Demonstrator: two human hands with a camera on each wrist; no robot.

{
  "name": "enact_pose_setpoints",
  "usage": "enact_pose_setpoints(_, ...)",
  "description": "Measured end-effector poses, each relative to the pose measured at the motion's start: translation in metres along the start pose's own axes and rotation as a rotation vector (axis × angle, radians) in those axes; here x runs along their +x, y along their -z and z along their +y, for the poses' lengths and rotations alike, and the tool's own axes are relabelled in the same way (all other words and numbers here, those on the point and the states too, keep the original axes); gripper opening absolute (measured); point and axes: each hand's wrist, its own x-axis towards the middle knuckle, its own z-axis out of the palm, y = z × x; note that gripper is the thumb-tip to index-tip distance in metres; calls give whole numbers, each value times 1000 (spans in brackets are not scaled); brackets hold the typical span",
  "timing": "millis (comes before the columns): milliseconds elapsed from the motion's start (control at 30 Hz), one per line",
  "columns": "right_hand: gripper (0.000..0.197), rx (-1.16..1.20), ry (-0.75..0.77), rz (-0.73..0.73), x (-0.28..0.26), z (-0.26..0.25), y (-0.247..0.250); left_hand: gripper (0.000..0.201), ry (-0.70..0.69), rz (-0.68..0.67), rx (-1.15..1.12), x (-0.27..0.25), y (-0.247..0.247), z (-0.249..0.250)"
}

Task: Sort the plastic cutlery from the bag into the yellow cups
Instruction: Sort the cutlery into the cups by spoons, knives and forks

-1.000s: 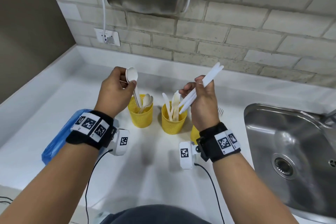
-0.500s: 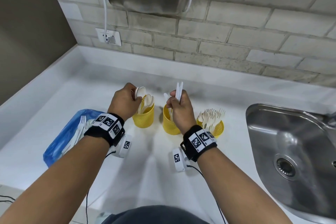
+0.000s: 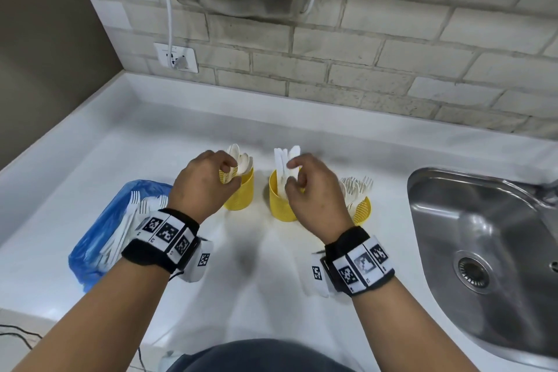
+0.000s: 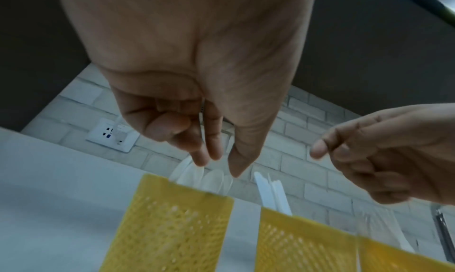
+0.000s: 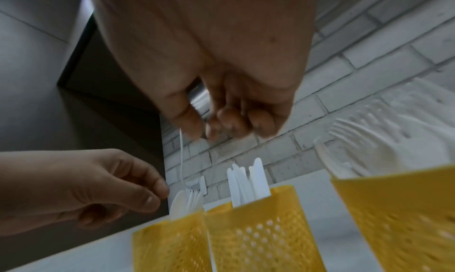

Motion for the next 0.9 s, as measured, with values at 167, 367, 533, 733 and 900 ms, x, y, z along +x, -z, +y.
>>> enact_pose_setpoints(167, 29, -408, -95, -293, -20, 9, -9, 28, 41, -119, 80, -7, -11, -9)
enact_pose_setpoints(367, 12, -489, -40, -239, -19, 21, -20, 16, 13, -93, 81, -14, -18, -11)
enact_pose_setpoints(533, 11, -484, -4, -246, -25, 20, -20, 15, 4, -85, 56, -22, -18, -13)
enact_pose_setpoints(733, 10, -454, 7, -262, -32, 19, -20, 13, 2, -77, 15, -29, -19, -14)
enact_pose_setpoints(900, 11, -447, 7, -262, -34, 18, -20, 13, 6, -89, 1, -32, -18, -15)
